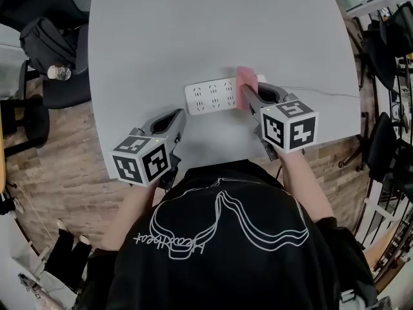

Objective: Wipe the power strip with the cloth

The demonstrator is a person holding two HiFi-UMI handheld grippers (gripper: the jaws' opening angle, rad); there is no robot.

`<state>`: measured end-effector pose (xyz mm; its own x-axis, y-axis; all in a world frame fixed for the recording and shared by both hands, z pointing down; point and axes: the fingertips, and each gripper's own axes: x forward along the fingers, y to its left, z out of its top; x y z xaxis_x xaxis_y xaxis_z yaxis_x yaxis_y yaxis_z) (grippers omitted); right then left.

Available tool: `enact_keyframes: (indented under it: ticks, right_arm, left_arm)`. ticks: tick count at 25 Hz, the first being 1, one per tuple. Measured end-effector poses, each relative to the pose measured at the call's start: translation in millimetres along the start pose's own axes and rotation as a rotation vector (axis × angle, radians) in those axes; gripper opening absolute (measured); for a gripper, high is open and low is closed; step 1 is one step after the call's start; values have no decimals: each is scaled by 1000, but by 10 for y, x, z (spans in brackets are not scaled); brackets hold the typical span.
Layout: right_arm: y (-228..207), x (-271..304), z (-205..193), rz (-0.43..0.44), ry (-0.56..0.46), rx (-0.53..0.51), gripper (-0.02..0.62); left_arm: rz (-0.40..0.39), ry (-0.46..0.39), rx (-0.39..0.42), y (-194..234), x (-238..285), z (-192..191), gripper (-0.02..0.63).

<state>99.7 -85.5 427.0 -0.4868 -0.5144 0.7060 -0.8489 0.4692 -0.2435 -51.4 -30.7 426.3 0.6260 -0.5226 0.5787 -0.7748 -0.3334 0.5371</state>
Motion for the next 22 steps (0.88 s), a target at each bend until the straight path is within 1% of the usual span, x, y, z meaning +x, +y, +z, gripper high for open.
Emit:
enact_keyframes:
  ticks: [8,13,18,22]
  right_arm:
    - [573,294,45,114,44,-104,40]
    - [913,484,29,170,80,-159,40]
    - [1117,640,-32,206,114,-198,40]
    - [1174,738,-102,212,142,-220,40]
  left_arm:
    - [67,-37,-53,223,-300,-113,14]
    - [100,-62,-84,384,-488,-144,14]
    - [125,-81,-113,494,-602,-202,14]
    - [139,-87,-134,552,-658,-272,14]
